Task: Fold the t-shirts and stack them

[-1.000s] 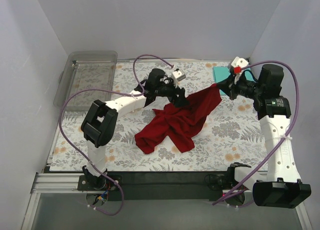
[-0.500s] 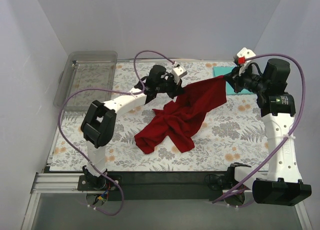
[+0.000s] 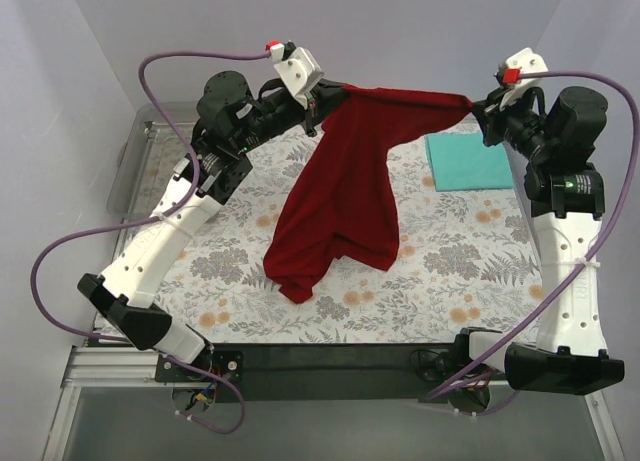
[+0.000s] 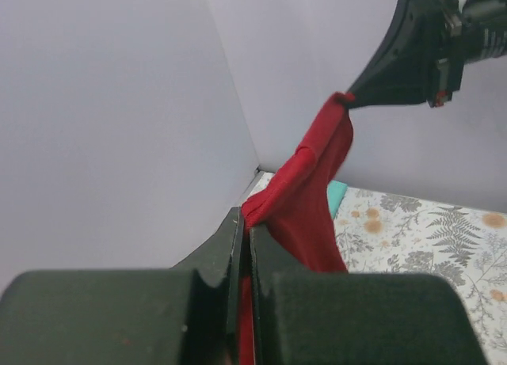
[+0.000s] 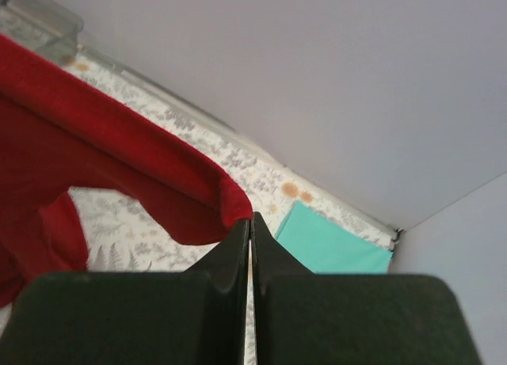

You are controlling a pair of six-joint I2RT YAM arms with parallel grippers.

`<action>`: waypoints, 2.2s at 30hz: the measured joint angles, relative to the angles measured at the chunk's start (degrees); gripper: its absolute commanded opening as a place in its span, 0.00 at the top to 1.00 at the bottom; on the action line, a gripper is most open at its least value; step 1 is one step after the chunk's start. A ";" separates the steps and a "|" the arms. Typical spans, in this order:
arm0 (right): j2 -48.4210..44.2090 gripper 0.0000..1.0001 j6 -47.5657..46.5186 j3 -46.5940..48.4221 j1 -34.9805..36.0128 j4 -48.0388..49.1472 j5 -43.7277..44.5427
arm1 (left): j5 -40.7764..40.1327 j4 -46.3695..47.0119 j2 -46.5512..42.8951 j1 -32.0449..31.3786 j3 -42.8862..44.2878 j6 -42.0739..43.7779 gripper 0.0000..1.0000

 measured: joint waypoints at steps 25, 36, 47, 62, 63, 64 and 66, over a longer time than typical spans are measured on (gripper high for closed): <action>-15.80 0.99 -11.98 -25.07 -3.10 -0.22 15.30 | 12.96 -1.84 10.32 -6.51 -13.18 -18.27 1.00; -25.83 0.89 -20.17 -42.45 -3.56 -8.61 18.25 | 8.35 -2.45 24.06 -18.32 -18.78 -21.22 1.00; -26.73 0.40 -22.49 -39.08 -3.58 -11.74 10.71 | -1.88 -0.20 33.38 -22.43 -15.85 -24.20 0.49; -19.87 0.27 -50.03 -39.08 5.49 -29.81 -20.72 | -18.64 4.07 -8.79 -8.63 -43.36 -22.93 0.37; -18.73 0.28 -50.25 -39.10 9.66 -29.79 -20.55 | -19.12 3.76 -11.34 -8.22 -45.55 -23.32 0.36; -17.73 0.28 -50.18 -39.15 12.81 -29.38 -20.06 | -19.63 3.32 -14.14 -7.93 -47.93 -23.85 0.36; -15.56 0.33 -48.24 -39.52 21.51 -26.56 -17.07 | -20.63 2.25 -18.80 -7.82 -51.78 -25.31 0.35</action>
